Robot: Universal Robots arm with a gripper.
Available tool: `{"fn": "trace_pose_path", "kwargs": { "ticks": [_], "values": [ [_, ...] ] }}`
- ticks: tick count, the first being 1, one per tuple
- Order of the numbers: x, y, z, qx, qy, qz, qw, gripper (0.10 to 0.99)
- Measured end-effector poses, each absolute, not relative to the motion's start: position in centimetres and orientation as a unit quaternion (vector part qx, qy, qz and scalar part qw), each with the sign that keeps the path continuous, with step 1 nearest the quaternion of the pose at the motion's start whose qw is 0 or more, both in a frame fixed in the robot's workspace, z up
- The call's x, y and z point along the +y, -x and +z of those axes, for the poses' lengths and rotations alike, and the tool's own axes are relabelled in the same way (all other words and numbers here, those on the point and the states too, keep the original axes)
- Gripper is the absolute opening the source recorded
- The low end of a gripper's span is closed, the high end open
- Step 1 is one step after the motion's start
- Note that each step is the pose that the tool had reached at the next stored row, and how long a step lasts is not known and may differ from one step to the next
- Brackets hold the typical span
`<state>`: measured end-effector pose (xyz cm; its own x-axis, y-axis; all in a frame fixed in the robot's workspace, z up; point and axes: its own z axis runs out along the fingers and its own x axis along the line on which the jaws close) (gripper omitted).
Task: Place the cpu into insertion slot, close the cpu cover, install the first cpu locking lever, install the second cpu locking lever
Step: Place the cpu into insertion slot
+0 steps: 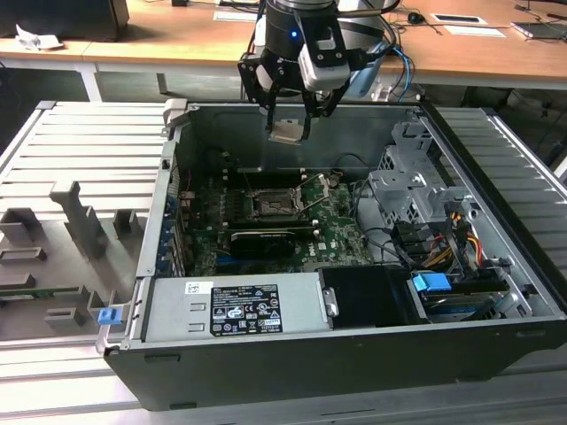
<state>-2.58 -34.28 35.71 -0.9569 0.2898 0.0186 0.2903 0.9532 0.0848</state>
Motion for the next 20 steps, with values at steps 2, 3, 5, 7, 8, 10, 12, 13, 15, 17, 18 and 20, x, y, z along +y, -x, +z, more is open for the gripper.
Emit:
{"fn": "trace_pose_path", "kwargs": {
  "ticks": [2, 3, 5, 7, 8, 10, 12, 13, 15, 17, 18, 20],
  "values": [
    [-34.28, 2.58, 35.7, -0.988, 0.149, -0.043, 0.003, 0.533],
    [-34.28, 2.58, 35.7, -0.988, 0.149, -0.043, 0.003, 0.533],
    [-34.28, 2.58, 35.68, -0.988, 0.151, -0.043, 0.003, 0.533],
    [-34.28, 2.58, 35.67, -0.987, 0.153, -0.043, 0.003, 0.533],
    [-34.28, 2.58, 35.67, -0.987, 0.153, -0.043, 0.003, 0.533],
    [-34.28, 2.58, 35.67, -0.987, 0.155, -0.043, 0.003, 0.533],
    [-34.28, 2.58, 35.66, -0.987, 0.156, -0.043, 0.003, 0.533],
    [-34.28, 2.58, 35.66, -0.987, 0.157, -0.043, 0.003, 0.533],
    [-34.28, 2.58, 35.65, -0.986, 0.159, -0.043, 0.002, 0.533],
    [-34.28, 2.58, 35.64, -0.986, 0.161, -0.043, 0.002, 0.533],
    [-34.28, 2.58, 35.63, -0.986, 0.163, -0.043, 0.002, 0.533],
    [-34.28, 2.58, 35.62, -0.985, 0.165, -0.043, 0.002, 0.533]
  ]
}}
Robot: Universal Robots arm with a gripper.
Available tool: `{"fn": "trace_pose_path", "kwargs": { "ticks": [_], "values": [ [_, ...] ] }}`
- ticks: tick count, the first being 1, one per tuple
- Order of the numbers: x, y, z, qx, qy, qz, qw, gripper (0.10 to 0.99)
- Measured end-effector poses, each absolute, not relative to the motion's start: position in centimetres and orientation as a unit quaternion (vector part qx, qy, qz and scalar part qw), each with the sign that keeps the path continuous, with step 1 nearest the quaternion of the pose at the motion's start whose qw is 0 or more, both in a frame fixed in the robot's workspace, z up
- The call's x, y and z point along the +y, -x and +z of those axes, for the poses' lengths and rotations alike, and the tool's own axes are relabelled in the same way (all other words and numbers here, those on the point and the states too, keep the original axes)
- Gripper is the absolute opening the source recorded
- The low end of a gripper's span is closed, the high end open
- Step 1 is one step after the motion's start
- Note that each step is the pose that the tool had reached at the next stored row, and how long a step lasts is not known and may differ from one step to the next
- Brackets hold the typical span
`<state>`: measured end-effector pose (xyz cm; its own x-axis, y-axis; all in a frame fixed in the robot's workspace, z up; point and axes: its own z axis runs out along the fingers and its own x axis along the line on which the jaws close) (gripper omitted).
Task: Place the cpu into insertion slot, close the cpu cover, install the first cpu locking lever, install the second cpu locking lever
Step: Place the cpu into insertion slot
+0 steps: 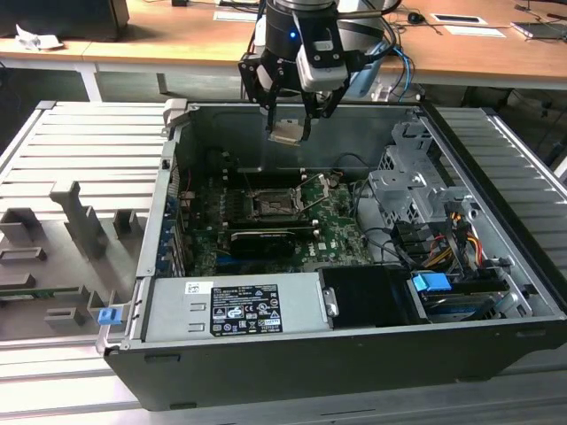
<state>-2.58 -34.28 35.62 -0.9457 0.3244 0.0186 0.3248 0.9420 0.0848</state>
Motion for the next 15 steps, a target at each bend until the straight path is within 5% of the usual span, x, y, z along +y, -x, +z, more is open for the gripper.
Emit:
{"fn": "trace_pose_path", "kwargs": {
  "ticks": [15],
  "values": [
    [-34.28, 2.58, 35.55, -0.981, 0.189, -0.043, 0.001, 0.533]
  ]
}}
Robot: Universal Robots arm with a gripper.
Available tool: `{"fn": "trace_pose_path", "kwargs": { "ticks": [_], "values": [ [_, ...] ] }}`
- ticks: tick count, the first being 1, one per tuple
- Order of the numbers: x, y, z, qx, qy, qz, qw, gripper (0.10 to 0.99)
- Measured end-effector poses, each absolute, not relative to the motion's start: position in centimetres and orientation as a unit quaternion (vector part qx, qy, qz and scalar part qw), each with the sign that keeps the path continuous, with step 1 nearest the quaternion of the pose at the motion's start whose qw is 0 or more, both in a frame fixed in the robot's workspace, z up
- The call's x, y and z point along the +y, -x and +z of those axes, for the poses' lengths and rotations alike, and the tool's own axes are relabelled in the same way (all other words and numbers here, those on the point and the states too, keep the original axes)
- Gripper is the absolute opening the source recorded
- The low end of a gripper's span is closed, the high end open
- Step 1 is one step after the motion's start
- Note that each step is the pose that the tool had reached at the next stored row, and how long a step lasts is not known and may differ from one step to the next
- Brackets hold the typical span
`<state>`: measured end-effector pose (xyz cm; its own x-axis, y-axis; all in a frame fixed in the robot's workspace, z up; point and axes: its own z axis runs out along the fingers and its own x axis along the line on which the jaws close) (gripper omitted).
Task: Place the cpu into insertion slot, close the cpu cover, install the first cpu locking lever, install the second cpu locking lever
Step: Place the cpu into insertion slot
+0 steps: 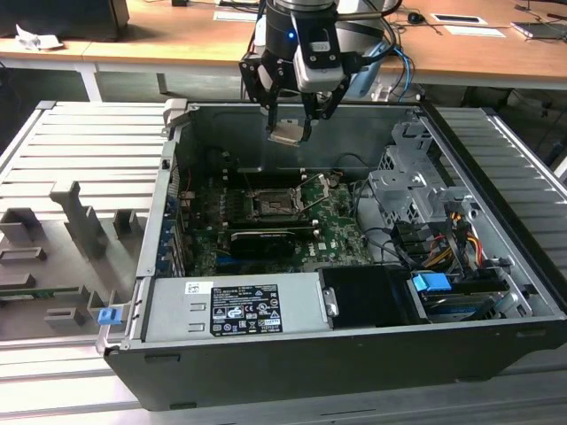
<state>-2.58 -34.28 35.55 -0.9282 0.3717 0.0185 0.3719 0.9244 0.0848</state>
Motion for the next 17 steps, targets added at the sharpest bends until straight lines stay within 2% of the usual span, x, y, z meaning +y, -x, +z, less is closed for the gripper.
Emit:
{"fn": "trace_pose_path", "kwargs": {
  "ticks": [17],
  "values": [
    [-34.29, 2.59, 35.1, -0.978, 0.203, -0.043, 0.0, 0.533]
  ]
}}
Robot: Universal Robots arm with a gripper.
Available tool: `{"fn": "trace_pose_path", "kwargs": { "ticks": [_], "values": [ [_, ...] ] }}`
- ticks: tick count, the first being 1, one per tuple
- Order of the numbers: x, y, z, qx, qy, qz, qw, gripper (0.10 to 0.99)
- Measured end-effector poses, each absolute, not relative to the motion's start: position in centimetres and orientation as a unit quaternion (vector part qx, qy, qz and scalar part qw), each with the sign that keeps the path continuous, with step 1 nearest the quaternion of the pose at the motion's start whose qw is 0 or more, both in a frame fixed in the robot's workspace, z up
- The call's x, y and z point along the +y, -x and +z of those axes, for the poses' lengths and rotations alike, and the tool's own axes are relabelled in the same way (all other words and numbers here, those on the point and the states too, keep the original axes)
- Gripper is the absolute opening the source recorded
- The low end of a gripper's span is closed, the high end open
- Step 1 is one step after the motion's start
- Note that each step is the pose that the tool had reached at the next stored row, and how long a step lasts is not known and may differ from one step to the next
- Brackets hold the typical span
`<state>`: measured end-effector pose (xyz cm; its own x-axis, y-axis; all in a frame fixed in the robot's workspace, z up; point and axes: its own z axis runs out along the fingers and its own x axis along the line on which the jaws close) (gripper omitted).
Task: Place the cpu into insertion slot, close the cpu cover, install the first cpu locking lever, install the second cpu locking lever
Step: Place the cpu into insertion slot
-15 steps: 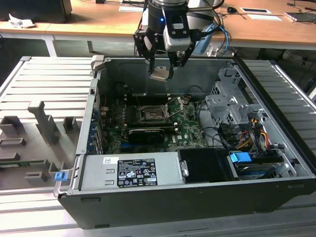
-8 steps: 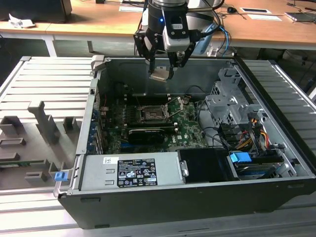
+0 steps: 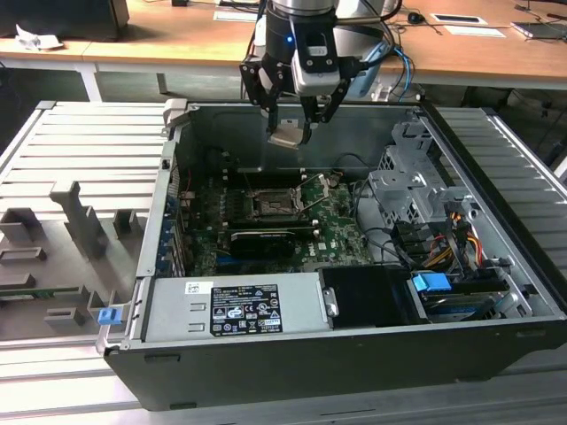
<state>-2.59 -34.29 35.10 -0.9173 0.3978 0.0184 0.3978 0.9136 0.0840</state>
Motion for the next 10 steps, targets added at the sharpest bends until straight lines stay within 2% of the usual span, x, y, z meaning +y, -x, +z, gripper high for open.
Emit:
{"fn": "trace_pose_path", "kwargs": {
  "ticks": [10],
  "values": [
    [-34.29, 2.58, 34.94, -0.973, 0.225, -0.043, -0.001, 0.533]
  ]
}}
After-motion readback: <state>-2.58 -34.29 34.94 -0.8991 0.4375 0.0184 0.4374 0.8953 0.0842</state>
